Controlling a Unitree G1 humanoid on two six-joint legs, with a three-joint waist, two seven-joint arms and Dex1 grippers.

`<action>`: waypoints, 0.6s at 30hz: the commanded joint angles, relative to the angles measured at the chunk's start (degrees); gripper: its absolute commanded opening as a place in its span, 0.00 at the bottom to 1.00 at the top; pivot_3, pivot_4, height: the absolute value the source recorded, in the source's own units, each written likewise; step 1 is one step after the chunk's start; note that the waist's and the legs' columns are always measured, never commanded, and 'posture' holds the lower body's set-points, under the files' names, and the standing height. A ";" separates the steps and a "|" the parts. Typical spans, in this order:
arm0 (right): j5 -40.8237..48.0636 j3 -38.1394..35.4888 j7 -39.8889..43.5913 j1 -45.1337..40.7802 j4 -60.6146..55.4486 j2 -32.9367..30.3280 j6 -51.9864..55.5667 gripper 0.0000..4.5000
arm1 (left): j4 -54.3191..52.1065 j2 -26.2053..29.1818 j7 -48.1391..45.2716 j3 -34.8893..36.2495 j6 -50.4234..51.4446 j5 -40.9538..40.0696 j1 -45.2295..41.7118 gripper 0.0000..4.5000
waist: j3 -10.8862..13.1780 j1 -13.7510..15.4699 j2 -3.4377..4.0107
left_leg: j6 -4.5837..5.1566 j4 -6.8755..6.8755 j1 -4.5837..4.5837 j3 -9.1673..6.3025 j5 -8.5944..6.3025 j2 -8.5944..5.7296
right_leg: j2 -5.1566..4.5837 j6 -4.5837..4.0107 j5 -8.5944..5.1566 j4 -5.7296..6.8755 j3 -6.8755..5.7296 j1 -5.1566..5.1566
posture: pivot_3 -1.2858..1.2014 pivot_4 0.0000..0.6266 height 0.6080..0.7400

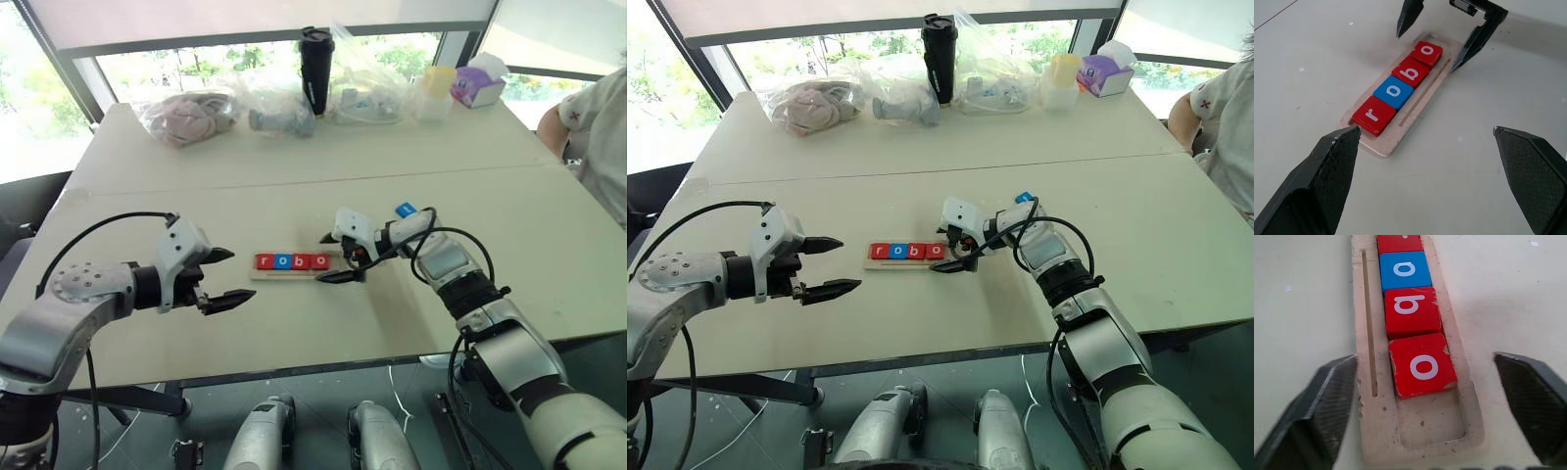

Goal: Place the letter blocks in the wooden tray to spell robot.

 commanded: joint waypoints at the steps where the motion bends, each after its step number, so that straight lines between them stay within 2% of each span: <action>1: 1.74 -3.11 -0.42 -0.97 -4.35 -0.66 -0.65 0.99 | -0.99 0.15 0.05 0.59 -0.55 -0.42 -0.69 1.00 | 0.00 0.02 0.00 | 0.00 0.00 0.00 0.00 0.00 0.00 | 0.00 0.00 0.00 0.00 0.00 0.00 | 0.52 0.24 1.00; 8: 4.15 -10.22 -8.23 2.20 -15.98 -1.69 3.41 0.99 | -1.52 -0.80 0.85 0.63 -0.01 -1.16 -0.81 1.00 | 0.00 0.23 0.00 | -0.01 -0.01 -0.01 0.00 0.00 0.00 | -0.01 0.00 0.00 0.00 0.01 -0.03 | 0.52 0.24 1.00; 14: -1.61 -8.23 -14.36 6.85 -19.81 -4.89 1.69 0.99 | -1.90 -1.40 1.36 1.69 0.99 -3.47 -1.08 1.00 | 0.00 0.27 0.00 | 0.00 0.00 -0.01 0.01 0.00 0.00 | -0.04 -0.15 -0.07 -0.02 0.02 -0.03 | 0.52 0.24 1.00; 18: -1.69 -6.76 -14.21 11.20 -24.44 -5.29 3.35 0.99 | -0.73 -1.38 1.24 0.07 0.61 -2.89 -2.12 1.00 | 0.00 0.17 0.00 | 0.00 -0.02 -0.03 0.01 0.00 0.00 | -0.04 -0.15 -0.07 -0.01 0.03 0.00 | 0.52 0.24 1.00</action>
